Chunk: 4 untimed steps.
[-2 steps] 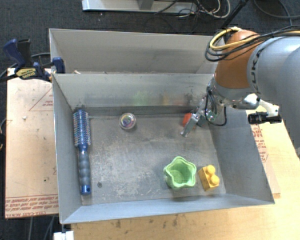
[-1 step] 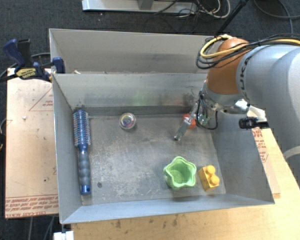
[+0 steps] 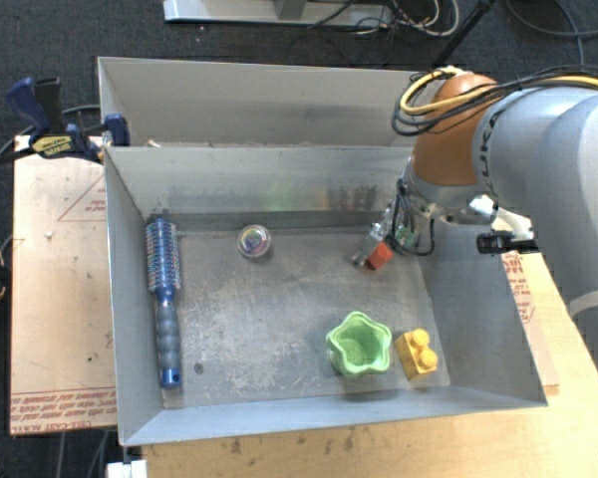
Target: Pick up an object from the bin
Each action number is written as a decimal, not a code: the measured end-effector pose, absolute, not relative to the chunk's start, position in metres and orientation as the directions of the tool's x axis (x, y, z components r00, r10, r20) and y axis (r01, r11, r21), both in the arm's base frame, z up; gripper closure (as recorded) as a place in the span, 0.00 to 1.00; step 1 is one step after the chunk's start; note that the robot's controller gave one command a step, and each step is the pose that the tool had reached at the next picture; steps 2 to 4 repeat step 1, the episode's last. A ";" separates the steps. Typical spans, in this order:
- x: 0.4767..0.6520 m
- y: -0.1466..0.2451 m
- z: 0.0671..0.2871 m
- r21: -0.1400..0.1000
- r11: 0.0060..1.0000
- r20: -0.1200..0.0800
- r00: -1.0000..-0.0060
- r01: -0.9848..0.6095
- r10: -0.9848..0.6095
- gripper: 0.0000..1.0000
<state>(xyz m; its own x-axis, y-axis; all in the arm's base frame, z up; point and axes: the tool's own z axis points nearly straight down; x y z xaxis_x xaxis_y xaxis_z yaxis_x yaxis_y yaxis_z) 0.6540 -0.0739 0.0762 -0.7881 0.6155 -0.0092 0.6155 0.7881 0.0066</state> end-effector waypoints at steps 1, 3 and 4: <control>0.647 -0.080 0.292 0.003 0.906 -0.012 -0.906 0.422 0.422 1.00; 0.647 -0.080 0.292 0.003 0.906 -0.012 -0.906 0.422 0.422 1.00; 0.647 -0.080 0.292 0.003 0.906 -0.012 -0.906 0.422 0.422 1.00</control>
Offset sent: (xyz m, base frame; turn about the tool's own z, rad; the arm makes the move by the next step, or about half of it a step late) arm -0.0089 -0.0062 0.2101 -0.2268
